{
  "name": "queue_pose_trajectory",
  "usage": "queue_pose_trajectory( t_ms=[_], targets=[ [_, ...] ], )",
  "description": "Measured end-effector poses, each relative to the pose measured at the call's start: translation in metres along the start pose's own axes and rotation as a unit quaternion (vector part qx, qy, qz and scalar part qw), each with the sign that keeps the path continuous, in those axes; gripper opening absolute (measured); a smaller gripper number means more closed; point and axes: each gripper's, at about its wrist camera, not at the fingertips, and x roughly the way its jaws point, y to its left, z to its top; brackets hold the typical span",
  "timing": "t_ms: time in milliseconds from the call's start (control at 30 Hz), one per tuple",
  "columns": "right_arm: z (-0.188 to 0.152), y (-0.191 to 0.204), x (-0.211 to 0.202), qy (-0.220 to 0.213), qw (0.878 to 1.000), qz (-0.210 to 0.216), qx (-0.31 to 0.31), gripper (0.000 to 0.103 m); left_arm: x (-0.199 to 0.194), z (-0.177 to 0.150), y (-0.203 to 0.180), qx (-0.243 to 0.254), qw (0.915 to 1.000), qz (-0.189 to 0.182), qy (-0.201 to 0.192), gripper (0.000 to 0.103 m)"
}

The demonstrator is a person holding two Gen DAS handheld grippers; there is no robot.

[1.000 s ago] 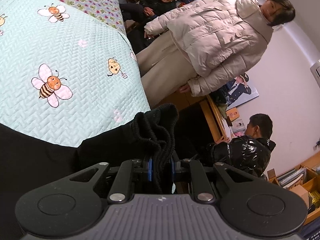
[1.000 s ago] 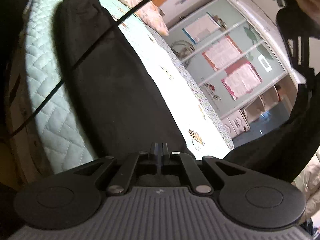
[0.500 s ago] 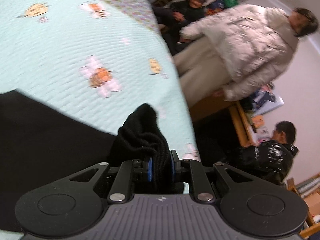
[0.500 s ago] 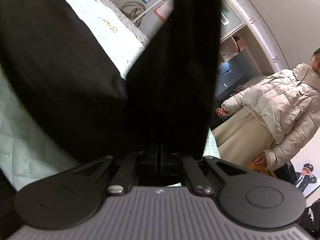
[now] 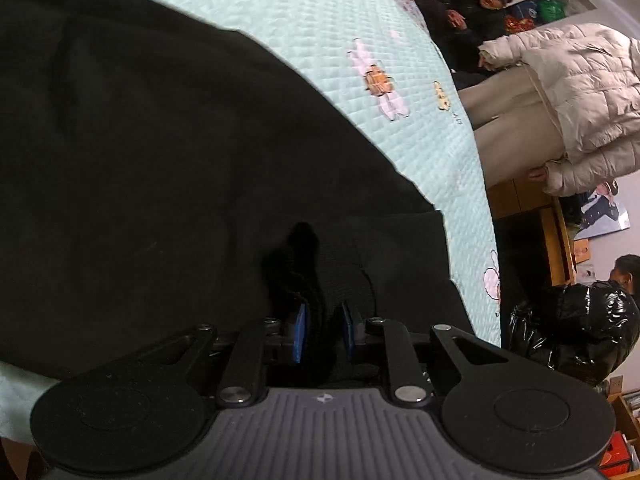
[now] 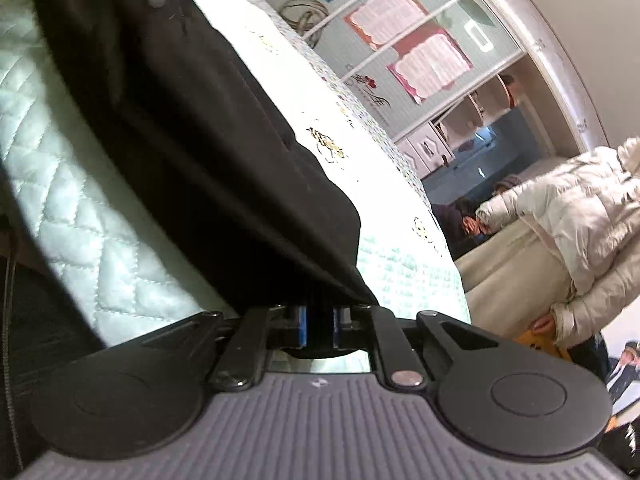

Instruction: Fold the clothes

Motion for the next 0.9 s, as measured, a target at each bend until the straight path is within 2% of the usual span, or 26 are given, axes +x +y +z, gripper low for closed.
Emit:
queue_pose_trajectory(
  t_ms=[200, 267, 367, 467, 600, 633, 667, 700, 767, 867, 900],
  targets=[
    [0.004, -0.005, 0.006, 0.009, 1.000, 0.008, 0.004, 0.019, -0.012, 0.020, -0.027, 0.042, 0.9988, -0.021, -0.014, 0.018],
    [0.007, -0.006, 0.004, 0.013, 1.000, 0.011, 0.002, 0.020, -0.018, 0.025, -0.030, 0.051, 0.9984, -0.013, -0.021, 0.023],
    [0.010, -0.003, -0.001, 0.010, 1.000, 0.013, -0.018, 0.023, -0.022, 0.025, -0.011, 0.029, 0.9994, 0.005, -0.020, 0.026],
    [0.007, 0.004, -0.005, 0.006, 0.999, 0.010, -0.051, 0.028, -0.017, 0.019, 0.022, -0.012, 0.9997, 0.022, -0.003, 0.028],
    [0.007, 0.001, -0.013, 0.003, 0.998, 0.015, -0.061, 0.034, -0.016, 0.009, 0.043, -0.036, 0.9993, -0.003, -0.005, 0.033],
    [0.008, -0.002, -0.017, 0.001, 0.998, 0.019, -0.059, 0.034, -0.017, 0.008, 0.045, -0.038, 0.9992, -0.011, -0.008, 0.036],
    [0.008, -0.005, -0.020, -0.001, 0.998, 0.023, -0.054, 0.035, -0.017, 0.010, 0.045, -0.037, 0.9990, -0.021, -0.012, 0.044],
    [0.008, -0.008, -0.024, -0.004, 0.999, 0.030, -0.043, 0.040, -0.016, 0.011, 0.043, -0.032, 0.9990, -0.028, -0.015, 0.054],
    [0.006, -0.019, -0.033, -0.009, 0.999, 0.054, -0.003, 0.049, -0.014, 0.014, 0.039, -0.020, 0.9991, -0.033, -0.018, 0.065],
    [0.004, -0.034, -0.046, -0.017, 0.994, 0.089, 0.057, 0.071, -0.006, 0.016, 0.036, -0.011, 0.9994, -0.026, -0.018, 0.069],
    [0.003, -0.040, -0.051, -0.019, 0.992, 0.100, 0.077, 0.071, -0.004, 0.016, 0.035, -0.012, 0.9994, -0.028, -0.018, 0.069]
  ],
)
